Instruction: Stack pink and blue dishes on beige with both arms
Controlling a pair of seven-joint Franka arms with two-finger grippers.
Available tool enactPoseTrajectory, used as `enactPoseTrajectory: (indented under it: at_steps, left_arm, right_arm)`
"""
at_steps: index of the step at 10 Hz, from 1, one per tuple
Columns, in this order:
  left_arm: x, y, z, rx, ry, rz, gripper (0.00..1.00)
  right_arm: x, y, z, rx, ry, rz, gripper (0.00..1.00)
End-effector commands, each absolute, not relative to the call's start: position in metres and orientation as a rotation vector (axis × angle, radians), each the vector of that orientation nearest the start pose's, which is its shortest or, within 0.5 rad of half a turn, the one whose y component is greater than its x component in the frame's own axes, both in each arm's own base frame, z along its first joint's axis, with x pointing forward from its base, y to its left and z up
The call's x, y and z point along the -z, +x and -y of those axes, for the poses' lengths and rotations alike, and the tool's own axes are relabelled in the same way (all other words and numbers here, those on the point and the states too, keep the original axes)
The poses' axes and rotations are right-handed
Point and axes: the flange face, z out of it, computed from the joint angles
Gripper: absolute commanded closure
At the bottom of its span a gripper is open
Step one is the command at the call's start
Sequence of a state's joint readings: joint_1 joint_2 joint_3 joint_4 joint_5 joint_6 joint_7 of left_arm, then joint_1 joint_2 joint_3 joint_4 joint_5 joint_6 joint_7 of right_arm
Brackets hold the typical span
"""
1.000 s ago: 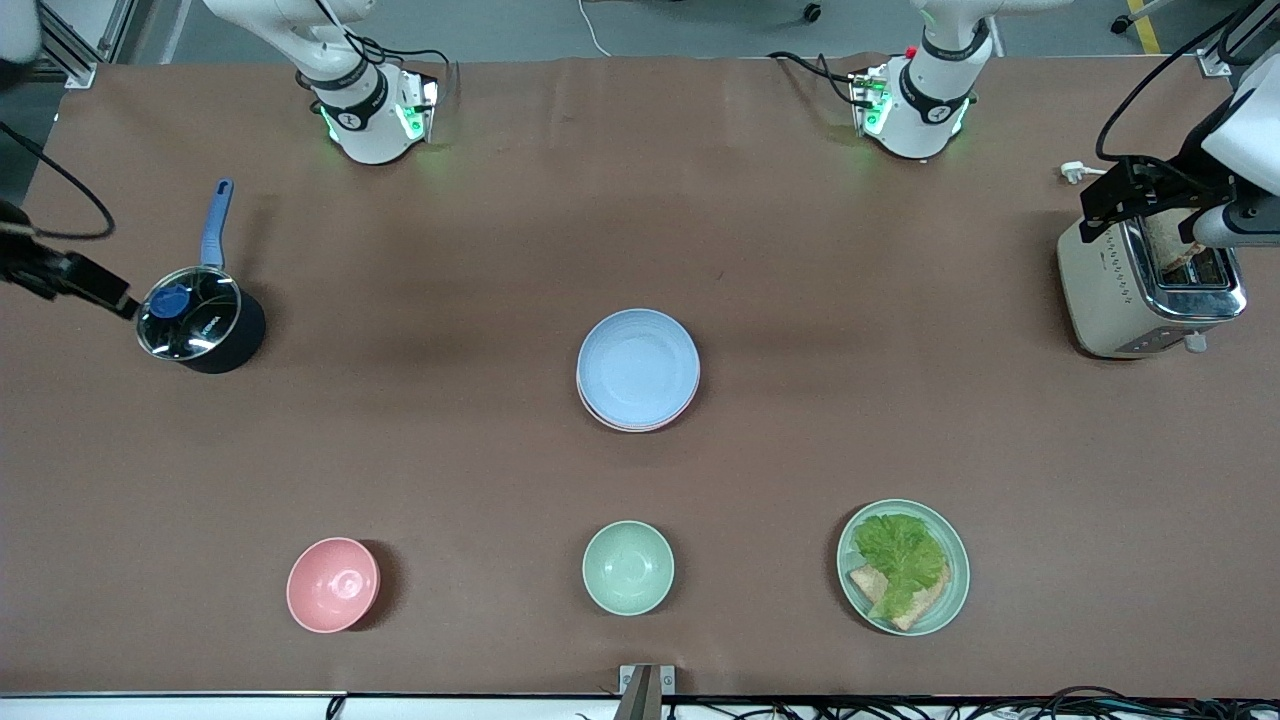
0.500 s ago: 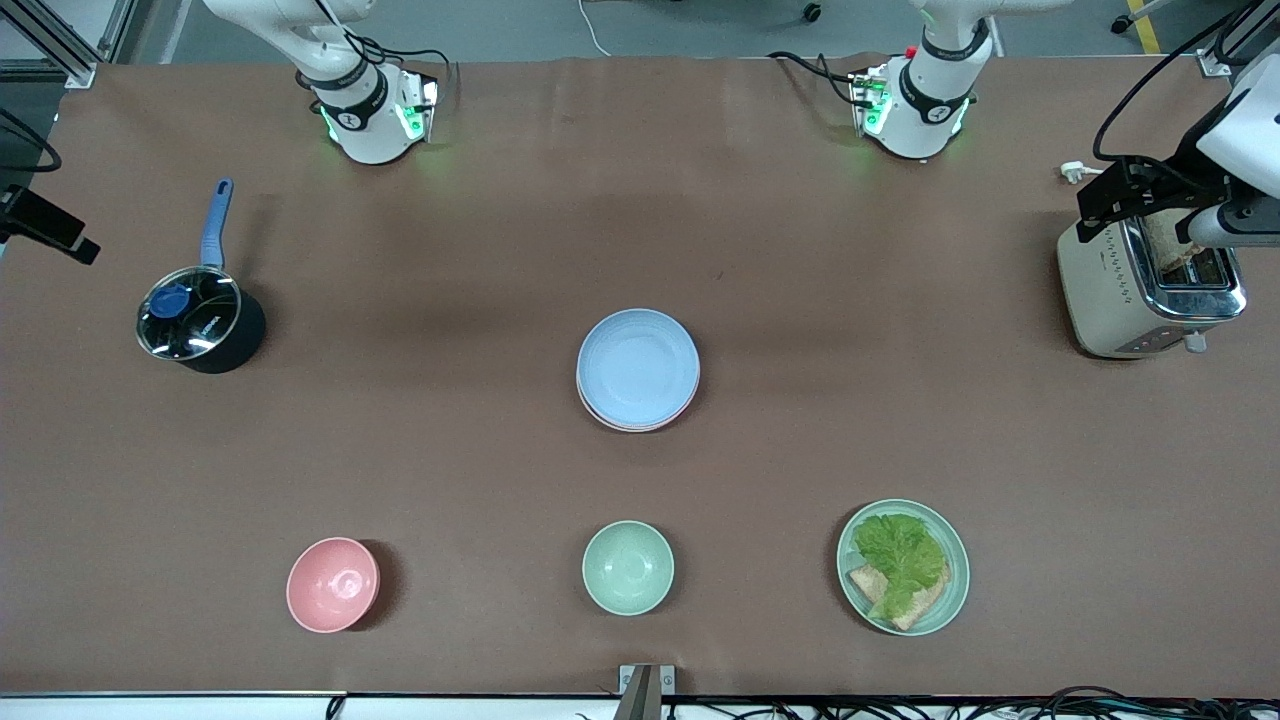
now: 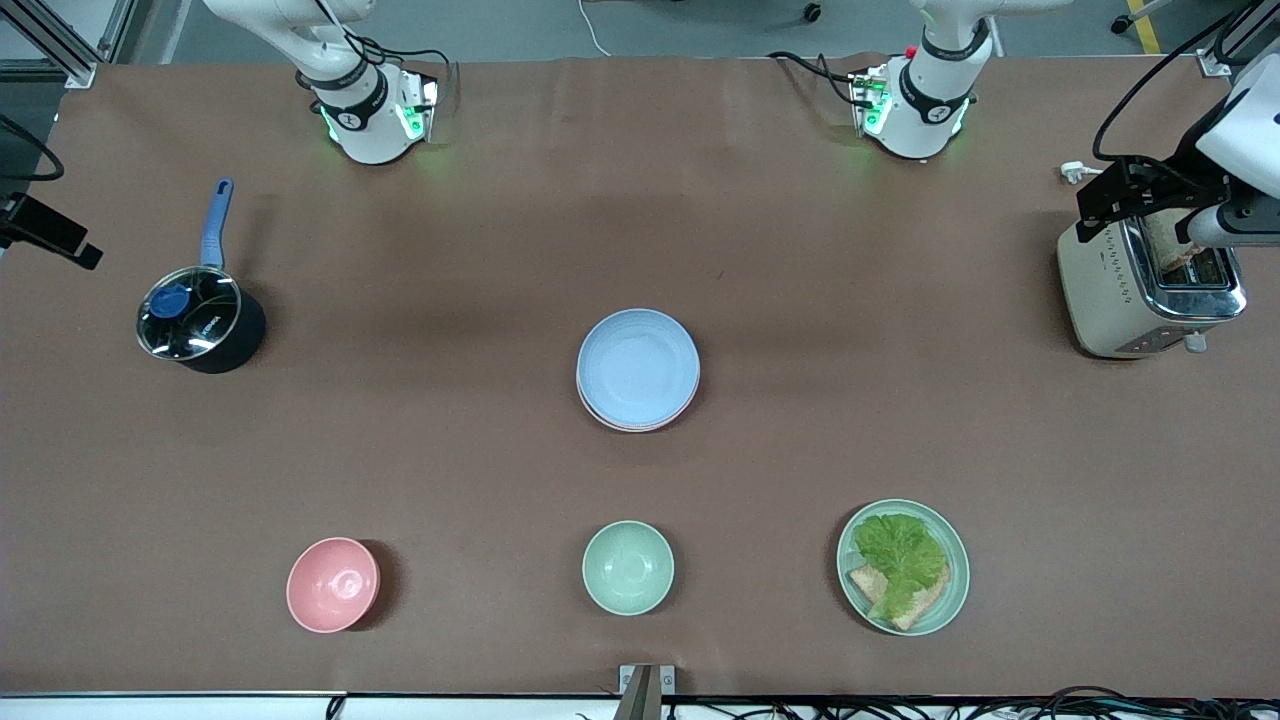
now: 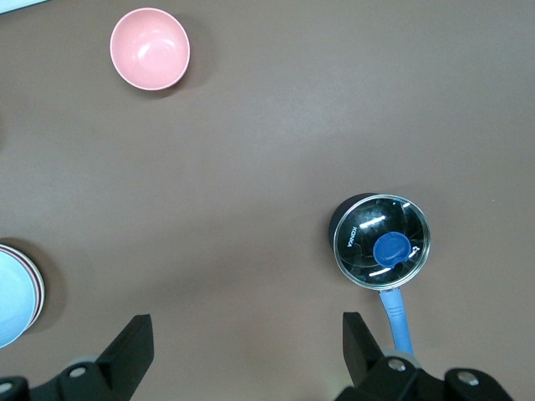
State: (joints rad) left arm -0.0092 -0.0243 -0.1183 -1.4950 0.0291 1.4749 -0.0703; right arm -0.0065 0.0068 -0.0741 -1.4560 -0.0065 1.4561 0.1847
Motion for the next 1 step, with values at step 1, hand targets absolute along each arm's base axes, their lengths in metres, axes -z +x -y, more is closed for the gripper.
enactPoseTrajectory:
  at_steps: [1]
  left_arm:
    - [-0.6552,0.5376,0.0726,-0.015,-3.123,-0.123,0.00]
  right_arm:
    - [-0.6676,0.5436,0.0427,-0.009,-3.128,-0.398,0.00]
